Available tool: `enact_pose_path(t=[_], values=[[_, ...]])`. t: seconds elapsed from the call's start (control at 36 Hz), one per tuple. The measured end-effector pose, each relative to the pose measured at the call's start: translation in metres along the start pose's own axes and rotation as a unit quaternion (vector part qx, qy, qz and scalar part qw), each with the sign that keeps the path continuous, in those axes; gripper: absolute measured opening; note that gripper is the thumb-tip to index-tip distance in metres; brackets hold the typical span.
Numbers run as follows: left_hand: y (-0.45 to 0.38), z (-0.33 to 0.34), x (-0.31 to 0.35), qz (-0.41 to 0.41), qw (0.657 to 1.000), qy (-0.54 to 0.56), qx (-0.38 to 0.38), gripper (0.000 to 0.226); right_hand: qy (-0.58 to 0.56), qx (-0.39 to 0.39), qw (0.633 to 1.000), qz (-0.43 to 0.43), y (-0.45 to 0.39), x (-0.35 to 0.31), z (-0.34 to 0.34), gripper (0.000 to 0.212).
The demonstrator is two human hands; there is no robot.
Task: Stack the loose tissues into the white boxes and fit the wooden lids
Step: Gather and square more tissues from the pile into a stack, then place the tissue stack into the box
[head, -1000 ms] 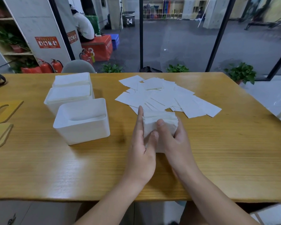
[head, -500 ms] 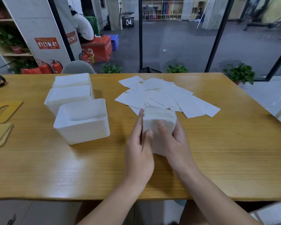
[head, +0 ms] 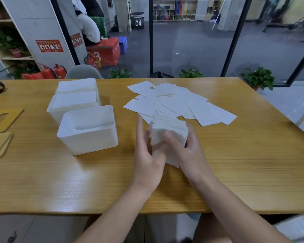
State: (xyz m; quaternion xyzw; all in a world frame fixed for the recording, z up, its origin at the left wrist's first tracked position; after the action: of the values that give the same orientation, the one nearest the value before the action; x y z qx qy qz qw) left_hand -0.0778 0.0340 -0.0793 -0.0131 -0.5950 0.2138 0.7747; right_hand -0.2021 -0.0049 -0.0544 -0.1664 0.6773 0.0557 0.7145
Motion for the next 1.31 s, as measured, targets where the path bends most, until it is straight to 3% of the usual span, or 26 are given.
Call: enact_pose_path(t=[0.06, 0.22, 0.36, 0.53, 0.58, 0.72, 0.81, 0.86, 0.94, 1.03, 1.11, 1.19, 1.31], values=[[-0.006, -0.004, -0.002, -0.043, 0.999, 0.004, -0.016, 0.100, -0.002, 0.013, 1.000, 0.007, -0.003, -0.001, -0.002, 0.068], [-0.019, -0.003, -0.011, -0.085, 0.995, -0.001, -0.058, 0.054, -0.008, 0.001, 1.000, 0.023, -0.011, -0.006, 0.002, 0.064], [-0.023, -0.012, -0.013, -0.096, 0.993, -0.021, -0.069, 0.051, 0.092, -0.024, 0.995, -0.032, -0.017, -0.015, -0.016, 0.070], [-0.028, -0.019, -0.011, -0.113, 0.980, -0.092, -0.137, 0.063, 0.280, -0.112, 0.947, -0.112, -0.037, -0.040, -0.036, 0.089], [-0.032, -0.021, -0.008, -0.112, 0.974, -0.127, -0.151, 0.060, 0.335, -0.131, 0.925, -0.120, -0.042, -0.047, -0.038, 0.083], [-0.043, -0.031, 0.006, -0.119, 0.964, -0.167, -0.167, 0.058, 0.410, -0.144, 0.890, -0.138, -0.055, -0.061, -0.042, 0.044], [-0.055, -0.043, 0.020, -0.138, 0.966, -0.132, -0.175, 0.056, 0.398, -0.117, 0.901, -0.127, -0.063, -0.067, -0.047, 0.040], [-0.062, -0.055, 0.031, -0.154, 0.971, -0.080, -0.162, 0.057, 0.348, -0.094, 0.928, -0.097, -0.065, -0.067, -0.052, 0.042], [-0.066, -0.069, 0.034, -0.184, 0.977, 0.035, -0.100, 0.062, 0.217, -0.037, 0.975, -0.011, -0.064, -0.053, -0.057, 0.043], [-0.059, -0.074, 0.019, -0.224, 0.970, 0.084, -0.035, 0.077, 0.139, 0.031, 0.987, 0.080, -0.060, -0.021, -0.056, 0.047], [-0.048, -0.079, 0.004, -0.242, 0.969, 0.019, -0.038, 0.081, 0.140, 0.033, 0.978, 0.150, -0.053, 0.005, -0.055, 0.054], [-0.042, -0.085, -0.002, -0.219, 0.973, -0.050, -0.043, 0.083, 0.122, -0.031, 0.974, 0.189, -0.045, 0.016, -0.058, 0.053], [-0.041, -0.088, 0.006, -0.172, 0.967, -0.180, -0.057, 0.046, 0.144, -0.094, 0.972, 0.159, -0.040, 0.017, -0.065, 0.045]])
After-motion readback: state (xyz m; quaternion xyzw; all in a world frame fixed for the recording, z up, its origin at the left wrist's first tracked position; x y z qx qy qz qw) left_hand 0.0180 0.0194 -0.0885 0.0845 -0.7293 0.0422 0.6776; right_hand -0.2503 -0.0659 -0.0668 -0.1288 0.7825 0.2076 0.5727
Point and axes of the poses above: each hand's wrist, its own y-axis away from the middle knuckle, its own z-axis out of the palm, x = y × z, the point moved 2 cm from there along -y, towards the middle knuckle, and after that the axes turned 8 degrees about y, right-handed, at the moved point
